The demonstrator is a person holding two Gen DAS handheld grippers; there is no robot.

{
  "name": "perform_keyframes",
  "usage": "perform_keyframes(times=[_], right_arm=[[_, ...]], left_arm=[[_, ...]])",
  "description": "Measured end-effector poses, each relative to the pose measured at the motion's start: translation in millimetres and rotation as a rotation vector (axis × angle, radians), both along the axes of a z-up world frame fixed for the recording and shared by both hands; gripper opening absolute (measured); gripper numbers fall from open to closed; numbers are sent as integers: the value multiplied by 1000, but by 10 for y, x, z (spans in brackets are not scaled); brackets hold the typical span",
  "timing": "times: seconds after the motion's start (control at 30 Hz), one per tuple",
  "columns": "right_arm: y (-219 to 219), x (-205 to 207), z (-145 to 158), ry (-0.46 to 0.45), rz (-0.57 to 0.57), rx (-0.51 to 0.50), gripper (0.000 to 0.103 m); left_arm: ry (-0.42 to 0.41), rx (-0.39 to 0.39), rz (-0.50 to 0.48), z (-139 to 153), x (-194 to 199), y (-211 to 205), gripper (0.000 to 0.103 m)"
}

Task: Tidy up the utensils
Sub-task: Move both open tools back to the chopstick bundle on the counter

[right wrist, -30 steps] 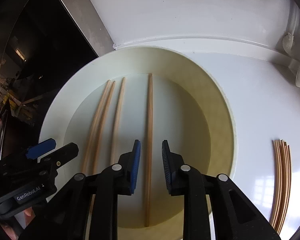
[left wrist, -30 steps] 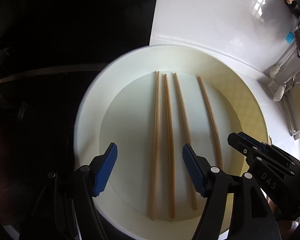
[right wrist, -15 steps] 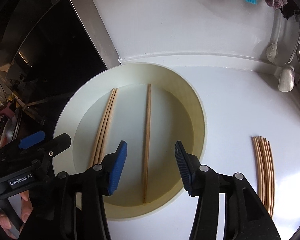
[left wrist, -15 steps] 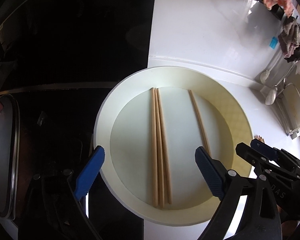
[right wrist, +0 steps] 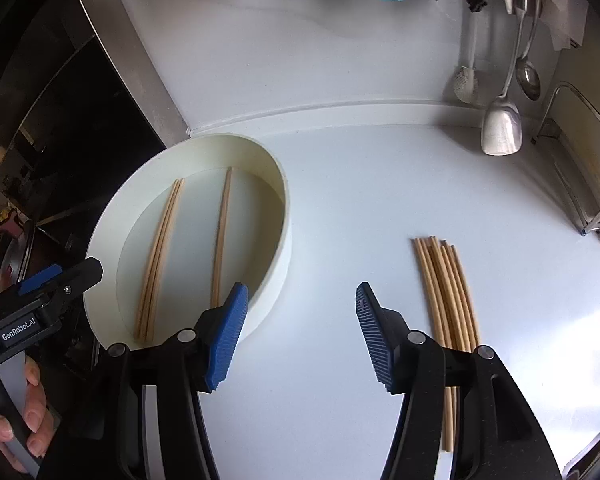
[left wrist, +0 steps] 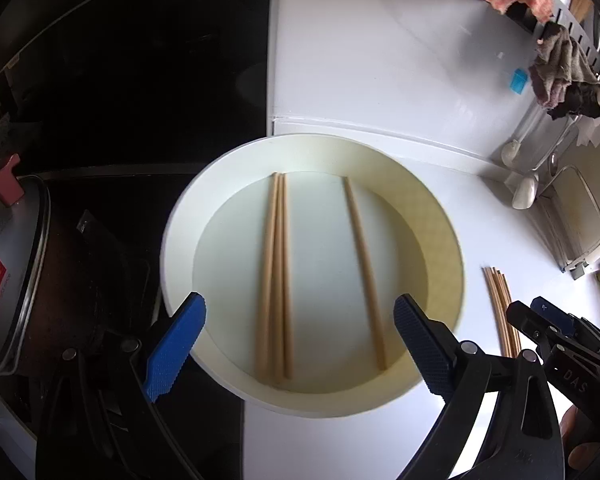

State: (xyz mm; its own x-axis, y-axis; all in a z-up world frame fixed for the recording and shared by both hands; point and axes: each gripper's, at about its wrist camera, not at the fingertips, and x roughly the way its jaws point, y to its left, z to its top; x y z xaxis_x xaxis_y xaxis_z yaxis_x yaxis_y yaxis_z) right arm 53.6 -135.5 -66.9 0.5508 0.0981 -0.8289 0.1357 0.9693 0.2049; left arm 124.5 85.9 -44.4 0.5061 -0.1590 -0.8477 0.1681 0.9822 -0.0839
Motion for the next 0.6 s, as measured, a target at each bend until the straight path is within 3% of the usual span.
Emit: perform_keyframes(times=[0.37,0.6], right_arm=[[-734,-487,54,-36,33,-4,55],[-1315,-796,-153,-30,59,-15,56]], left_arm=[[-8,15,39,93,-446,-704,94],[12,22,65,2,-881,-1175,94]])
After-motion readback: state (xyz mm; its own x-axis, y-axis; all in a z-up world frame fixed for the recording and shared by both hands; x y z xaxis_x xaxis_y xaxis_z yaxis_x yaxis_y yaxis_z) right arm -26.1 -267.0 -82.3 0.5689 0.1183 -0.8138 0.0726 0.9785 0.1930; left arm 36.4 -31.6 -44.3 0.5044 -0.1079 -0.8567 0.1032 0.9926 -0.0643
